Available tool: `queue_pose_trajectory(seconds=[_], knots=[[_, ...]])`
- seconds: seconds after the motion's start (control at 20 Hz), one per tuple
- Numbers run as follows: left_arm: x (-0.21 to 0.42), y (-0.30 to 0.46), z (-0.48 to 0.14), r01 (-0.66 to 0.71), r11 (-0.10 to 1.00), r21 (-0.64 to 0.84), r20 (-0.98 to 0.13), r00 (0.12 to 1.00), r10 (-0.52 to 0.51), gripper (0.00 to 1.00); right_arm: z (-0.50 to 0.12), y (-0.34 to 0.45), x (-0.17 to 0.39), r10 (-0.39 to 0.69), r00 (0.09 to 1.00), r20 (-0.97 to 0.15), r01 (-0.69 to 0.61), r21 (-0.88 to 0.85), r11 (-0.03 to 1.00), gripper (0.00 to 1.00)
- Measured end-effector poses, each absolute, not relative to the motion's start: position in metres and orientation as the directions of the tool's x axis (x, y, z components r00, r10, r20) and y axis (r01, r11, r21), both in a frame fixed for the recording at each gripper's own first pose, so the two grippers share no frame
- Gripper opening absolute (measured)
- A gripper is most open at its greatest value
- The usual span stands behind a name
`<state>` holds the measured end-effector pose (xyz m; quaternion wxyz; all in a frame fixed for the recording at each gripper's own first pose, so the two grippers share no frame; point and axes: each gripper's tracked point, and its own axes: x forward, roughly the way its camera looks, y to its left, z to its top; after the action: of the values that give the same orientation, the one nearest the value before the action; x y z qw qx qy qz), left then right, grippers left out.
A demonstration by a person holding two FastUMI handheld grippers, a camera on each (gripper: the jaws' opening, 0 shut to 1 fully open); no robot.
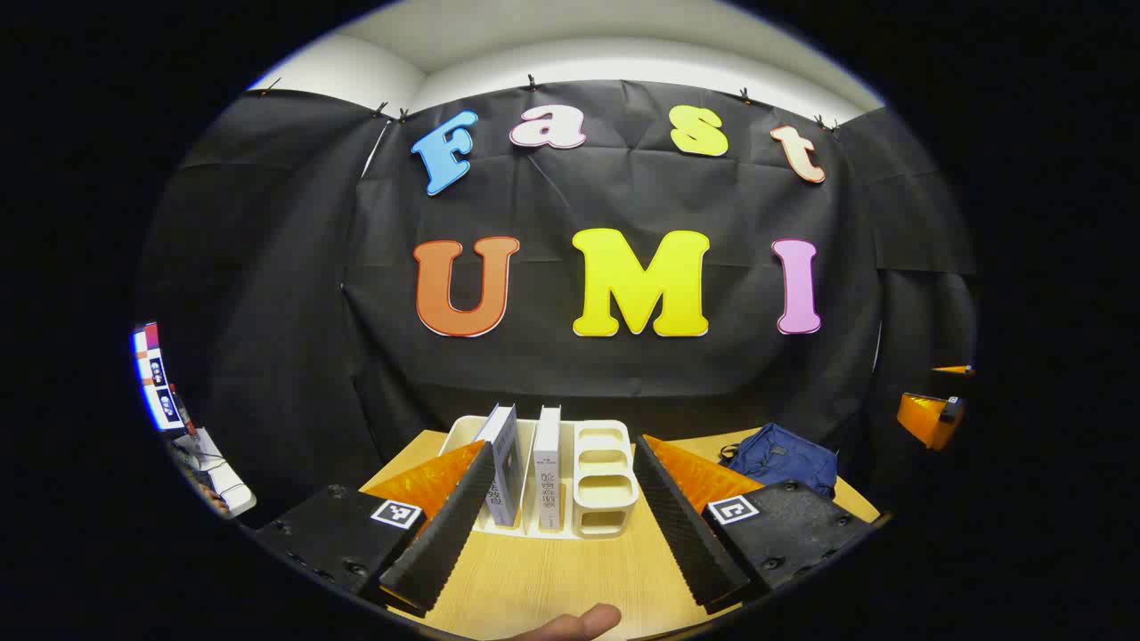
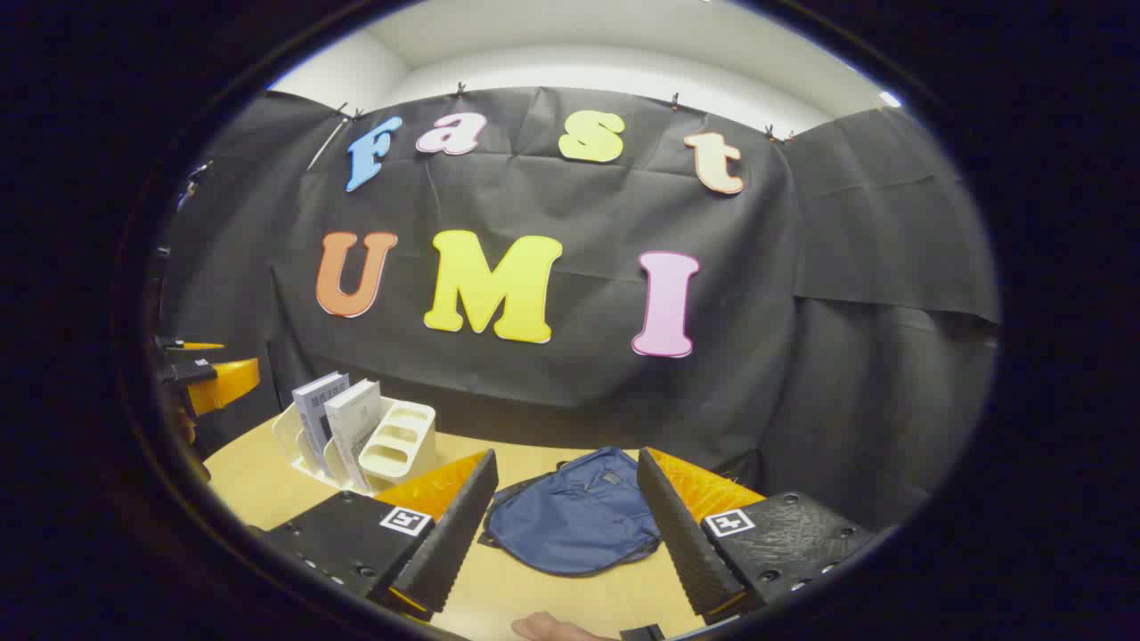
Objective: Open the schoolbag, grab two books from the bookshelf and put them into the schoolbag.
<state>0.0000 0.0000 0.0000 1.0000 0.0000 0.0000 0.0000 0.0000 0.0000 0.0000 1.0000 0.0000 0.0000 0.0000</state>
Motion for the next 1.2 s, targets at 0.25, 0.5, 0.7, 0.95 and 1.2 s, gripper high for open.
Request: queue_pose_trajectory(seconds=[0.25, 0.5, 0.7, 0.95, 1.2], knots=[[0.001, 0.000, 0.000, -0.010, 1.000, 0.021, -0.008, 1.000, 0.010, 1.00, -0.001, 0.005, 0.018, 0.038, 0.999, -0.017, -0.038, -0.005, 0.999, 0.95], [-0.002, 0.006, 0.006, -0.046, 0.998, 0.040, 0.022, 0.999, 0.045, 1.00, -0.009, 0.016, 0.031, 0.067, 0.996, -0.057, -0.067, -0.007, 0.998, 0.93], [-0.001, 0.009, 0.010, -0.044, 0.998, 0.034, 0.027, 0.999, 0.043, 1.00, -0.007, 0.025, 0.035, 0.080, 0.995, -0.052, -0.080, -0.002, 0.997, 0.95], [-0.004, 0.007, 0.013, -0.035, 0.999, 0.040, 0.052, 0.998, 0.033, 1.00, -0.010, 0.032, 0.033, 0.090, 0.994, -0.061, -0.091, -0.011, 0.996, 0.95], [-0.005, 0.005, 0.006, -0.021, 0.999, 0.035, 0.037, 0.999, 0.020, 1.00, -0.016, 0.034, 0.034, 0.091, 0.993, -0.082, -0.093, -0.018, 0.996, 0.95]])
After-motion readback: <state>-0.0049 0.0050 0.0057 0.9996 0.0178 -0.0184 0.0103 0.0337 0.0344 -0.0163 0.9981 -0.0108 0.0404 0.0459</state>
